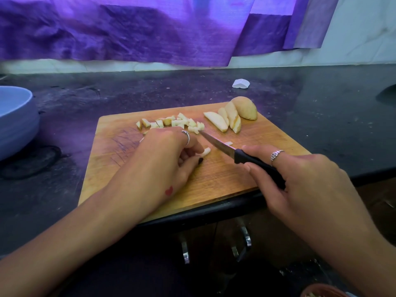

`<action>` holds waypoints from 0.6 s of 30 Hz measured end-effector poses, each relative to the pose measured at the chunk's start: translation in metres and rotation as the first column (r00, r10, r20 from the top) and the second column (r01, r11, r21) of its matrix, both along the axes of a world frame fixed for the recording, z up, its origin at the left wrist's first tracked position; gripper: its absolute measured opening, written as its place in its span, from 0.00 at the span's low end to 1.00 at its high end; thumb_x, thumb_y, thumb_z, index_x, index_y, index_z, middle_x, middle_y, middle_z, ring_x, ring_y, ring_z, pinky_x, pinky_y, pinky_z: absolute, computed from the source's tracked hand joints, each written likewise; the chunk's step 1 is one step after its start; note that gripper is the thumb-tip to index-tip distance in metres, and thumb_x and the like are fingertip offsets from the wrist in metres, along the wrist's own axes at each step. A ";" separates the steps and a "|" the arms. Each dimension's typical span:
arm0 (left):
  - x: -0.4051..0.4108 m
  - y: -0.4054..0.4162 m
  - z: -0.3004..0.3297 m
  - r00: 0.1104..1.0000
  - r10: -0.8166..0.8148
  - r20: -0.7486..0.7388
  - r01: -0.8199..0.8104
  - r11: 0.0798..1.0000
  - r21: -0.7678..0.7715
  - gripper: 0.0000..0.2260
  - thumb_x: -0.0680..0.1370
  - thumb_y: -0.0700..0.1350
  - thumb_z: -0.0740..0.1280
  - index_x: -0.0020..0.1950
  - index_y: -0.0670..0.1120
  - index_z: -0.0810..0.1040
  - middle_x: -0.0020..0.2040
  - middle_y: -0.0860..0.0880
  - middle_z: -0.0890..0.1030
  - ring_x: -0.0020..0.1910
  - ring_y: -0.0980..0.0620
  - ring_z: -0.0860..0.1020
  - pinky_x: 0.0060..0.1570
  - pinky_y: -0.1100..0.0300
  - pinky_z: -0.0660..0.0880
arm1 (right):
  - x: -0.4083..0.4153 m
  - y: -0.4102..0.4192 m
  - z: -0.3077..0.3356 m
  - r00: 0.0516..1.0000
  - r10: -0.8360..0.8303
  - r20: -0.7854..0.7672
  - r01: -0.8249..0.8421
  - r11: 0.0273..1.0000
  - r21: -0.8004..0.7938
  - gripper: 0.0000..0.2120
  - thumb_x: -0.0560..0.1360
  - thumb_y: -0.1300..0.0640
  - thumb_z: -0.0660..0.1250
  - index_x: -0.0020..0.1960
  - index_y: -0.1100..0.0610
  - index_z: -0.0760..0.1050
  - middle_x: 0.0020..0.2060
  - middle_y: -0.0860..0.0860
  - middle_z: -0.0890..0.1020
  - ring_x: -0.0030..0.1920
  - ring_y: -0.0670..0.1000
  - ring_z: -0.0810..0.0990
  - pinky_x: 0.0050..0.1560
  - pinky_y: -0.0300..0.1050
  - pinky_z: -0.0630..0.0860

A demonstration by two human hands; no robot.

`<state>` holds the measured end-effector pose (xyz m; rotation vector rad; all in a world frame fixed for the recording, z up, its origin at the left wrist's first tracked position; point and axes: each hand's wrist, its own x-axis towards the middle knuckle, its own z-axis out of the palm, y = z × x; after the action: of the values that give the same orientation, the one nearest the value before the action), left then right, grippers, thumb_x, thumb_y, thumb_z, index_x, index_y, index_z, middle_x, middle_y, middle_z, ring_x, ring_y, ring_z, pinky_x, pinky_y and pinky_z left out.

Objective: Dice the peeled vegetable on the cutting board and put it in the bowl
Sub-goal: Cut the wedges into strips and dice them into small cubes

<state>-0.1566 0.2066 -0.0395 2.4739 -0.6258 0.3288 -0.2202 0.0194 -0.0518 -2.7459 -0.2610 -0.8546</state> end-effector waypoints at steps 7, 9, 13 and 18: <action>0.001 0.002 -0.002 0.998 -0.005 -0.062 -0.005 0.987 -0.158 0.20 0.71 0.39 0.73 0.54 0.54 0.65 0.35 0.53 0.78 0.35 0.60 0.77 0.34 0.73 0.72 | -0.002 0.006 0.003 0.997 0.069 -0.045 -0.067 0.996 0.057 0.14 0.73 0.46 0.63 0.56 0.44 0.79 0.23 0.41 0.66 0.22 0.39 0.60 0.20 0.37 0.64; 0.002 0.001 -0.002 0.998 -0.005 -0.065 -0.004 0.988 -0.151 0.20 0.72 0.40 0.73 0.54 0.54 0.66 0.36 0.53 0.79 0.35 0.60 0.77 0.35 0.72 0.72 | -0.002 0.007 0.002 0.996 0.059 -0.064 -0.056 0.998 0.039 0.13 0.73 0.45 0.62 0.56 0.43 0.79 0.23 0.41 0.68 0.22 0.42 0.63 0.20 0.38 0.64; 0.001 0.001 0.000 0.997 -0.013 -0.078 0.001 0.988 -0.157 0.19 0.72 0.40 0.72 0.54 0.54 0.66 0.35 0.54 0.78 0.35 0.61 0.77 0.34 0.74 0.72 | 0.000 0.005 0.002 0.996 0.064 -0.067 -0.066 0.998 -0.021 0.10 0.76 0.46 0.62 0.53 0.43 0.79 0.24 0.44 0.75 0.22 0.47 0.71 0.19 0.40 0.67; 0.000 0.001 0.000 0.997 -0.027 -0.075 0.014 0.985 -0.170 0.16 0.72 0.40 0.72 0.51 0.53 0.68 0.34 0.54 0.78 0.36 0.60 0.77 0.33 0.75 0.71 | 0.000 0.002 0.004 0.999 0.012 -0.043 -0.014 0.998 -0.060 0.11 0.73 0.46 0.62 0.52 0.44 0.80 0.23 0.45 0.74 0.22 0.50 0.68 0.21 0.35 0.62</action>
<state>-0.1569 0.2074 -0.0399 2.3043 -0.5673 0.2658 -0.2202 0.0218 -0.0482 -2.8118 -0.3011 -0.7961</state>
